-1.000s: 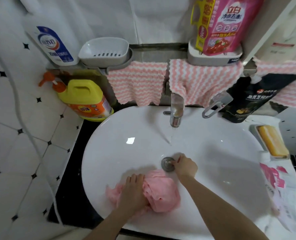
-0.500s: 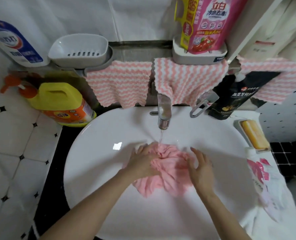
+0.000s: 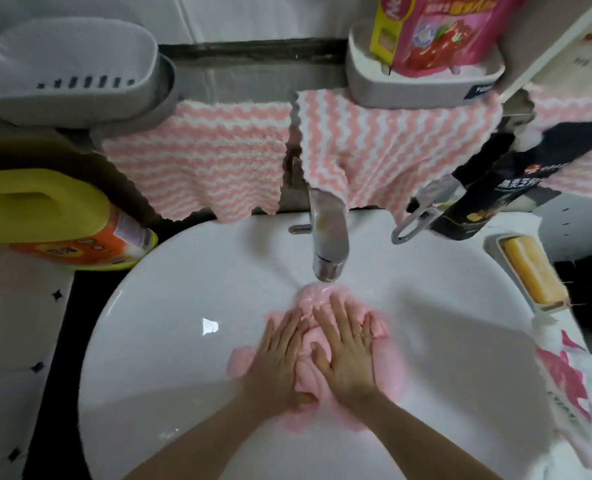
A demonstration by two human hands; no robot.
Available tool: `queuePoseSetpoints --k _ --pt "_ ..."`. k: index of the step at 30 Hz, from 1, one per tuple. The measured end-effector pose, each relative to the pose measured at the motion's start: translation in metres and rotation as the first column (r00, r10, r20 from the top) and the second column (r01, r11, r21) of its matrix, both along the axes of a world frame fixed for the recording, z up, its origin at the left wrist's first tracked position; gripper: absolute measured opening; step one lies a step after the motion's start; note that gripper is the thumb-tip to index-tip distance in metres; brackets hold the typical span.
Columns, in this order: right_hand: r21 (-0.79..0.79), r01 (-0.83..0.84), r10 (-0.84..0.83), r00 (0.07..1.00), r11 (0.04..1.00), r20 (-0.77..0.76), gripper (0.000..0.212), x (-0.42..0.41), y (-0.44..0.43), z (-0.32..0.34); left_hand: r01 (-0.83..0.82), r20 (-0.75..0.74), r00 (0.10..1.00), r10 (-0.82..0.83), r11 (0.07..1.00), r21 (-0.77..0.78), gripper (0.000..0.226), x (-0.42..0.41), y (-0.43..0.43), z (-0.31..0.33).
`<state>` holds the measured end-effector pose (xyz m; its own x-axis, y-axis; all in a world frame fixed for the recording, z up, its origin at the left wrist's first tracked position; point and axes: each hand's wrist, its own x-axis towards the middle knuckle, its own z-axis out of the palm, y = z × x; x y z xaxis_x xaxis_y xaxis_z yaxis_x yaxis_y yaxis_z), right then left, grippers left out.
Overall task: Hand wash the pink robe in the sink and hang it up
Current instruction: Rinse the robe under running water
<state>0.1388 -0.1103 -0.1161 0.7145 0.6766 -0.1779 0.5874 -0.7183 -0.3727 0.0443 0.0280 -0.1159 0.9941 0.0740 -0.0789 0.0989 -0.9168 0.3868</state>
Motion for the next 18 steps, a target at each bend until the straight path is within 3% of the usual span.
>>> queuePoseSetpoints --k 4,8,15,18 --pt "0.057 -0.002 0.002 1.000 0.998 -0.012 0.059 0.002 0.003 0.000 0.001 0.046 0.999 -0.002 1.000 0.026 0.090 0.000 -0.003 -0.008" --pt "0.049 0.001 0.000 0.999 0.999 -0.036 0.056 0.005 0.006 0.000 0.033 -0.035 0.999 -0.031 0.997 0.064 0.104 0.004 -0.003 -0.010" --pt "0.022 -0.041 0.041 0.998 0.999 -0.040 0.059 0.014 0.011 -0.005 0.035 -0.053 0.998 -0.032 0.998 0.045 0.097 0.006 -0.003 -0.005" --pt "0.120 -0.102 0.125 0.973 0.987 -0.194 0.072 0.030 -0.002 0.023 -0.016 -0.106 0.994 0.025 0.996 0.088 0.113 -0.001 0.008 0.012"
